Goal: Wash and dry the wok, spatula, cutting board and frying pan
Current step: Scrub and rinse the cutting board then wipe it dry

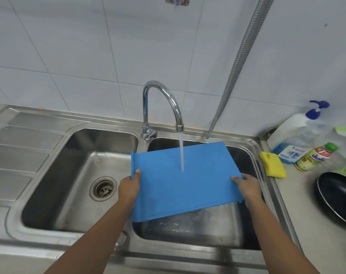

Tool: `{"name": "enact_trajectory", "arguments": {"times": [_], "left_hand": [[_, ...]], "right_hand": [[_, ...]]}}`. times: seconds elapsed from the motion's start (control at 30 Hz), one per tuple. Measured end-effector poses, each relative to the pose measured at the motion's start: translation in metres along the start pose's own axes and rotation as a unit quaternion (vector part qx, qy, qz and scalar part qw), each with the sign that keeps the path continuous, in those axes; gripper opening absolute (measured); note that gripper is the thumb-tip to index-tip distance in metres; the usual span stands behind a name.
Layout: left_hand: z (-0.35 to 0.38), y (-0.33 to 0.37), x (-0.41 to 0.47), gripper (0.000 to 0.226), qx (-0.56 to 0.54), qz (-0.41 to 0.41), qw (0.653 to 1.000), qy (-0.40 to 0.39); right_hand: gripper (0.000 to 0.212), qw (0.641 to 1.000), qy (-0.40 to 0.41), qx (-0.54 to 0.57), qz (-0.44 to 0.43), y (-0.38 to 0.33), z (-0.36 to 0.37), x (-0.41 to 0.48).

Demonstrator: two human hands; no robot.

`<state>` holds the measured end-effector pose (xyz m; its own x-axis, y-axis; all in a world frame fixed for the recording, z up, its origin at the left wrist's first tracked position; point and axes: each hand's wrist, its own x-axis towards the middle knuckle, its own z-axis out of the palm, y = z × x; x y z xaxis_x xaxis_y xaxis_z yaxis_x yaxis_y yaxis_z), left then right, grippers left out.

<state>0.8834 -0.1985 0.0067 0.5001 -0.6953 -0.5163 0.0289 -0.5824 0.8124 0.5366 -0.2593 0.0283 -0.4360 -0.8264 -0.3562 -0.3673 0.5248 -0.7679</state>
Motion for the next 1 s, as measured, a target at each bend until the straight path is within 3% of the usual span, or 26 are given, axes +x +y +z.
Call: {"name": "enact_trajectory", "arguments": {"times": [0.17,0.33,0.53,0.7,0.87,1.0], "left_hand": [[0.037,-0.005,-0.004,0.065,-0.031,-0.041,0.997,-0.065],[0.067,-0.019,-0.008,0.054,-0.083,-0.109,0.985,-0.108],[0.071,-0.017,-0.019,0.053,-0.077,-0.126,0.984,-0.100],[0.053,0.004,-0.032,0.053,-0.059,-0.064,0.996,-0.034],[0.018,0.018,-0.039,0.045,0.048,0.037,0.997,0.054],[-0.009,0.022,-0.039,0.042,0.112,0.064,0.988,0.083]], "right_hand": [[0.026,1.000,0.025,-0.016,-0.006,0.007,-0.041,0.008],[0.029,0.998,0.052,-0.026,-0.022,0.008,-0.069,0.015],[0.033,0.998,0.033,-0.041,-0.024,0.011,-0.071,0.024],[0.028,0.999,-0.028,0.028,0.026,0.032,-0.045,0.026],[0.015,0.990,-0.096,0.060,0.083,0.052,-0.005,0.015],[0.008,0.982,-0.139,0.076,0.103,0.053,0.019,0.000]]}}
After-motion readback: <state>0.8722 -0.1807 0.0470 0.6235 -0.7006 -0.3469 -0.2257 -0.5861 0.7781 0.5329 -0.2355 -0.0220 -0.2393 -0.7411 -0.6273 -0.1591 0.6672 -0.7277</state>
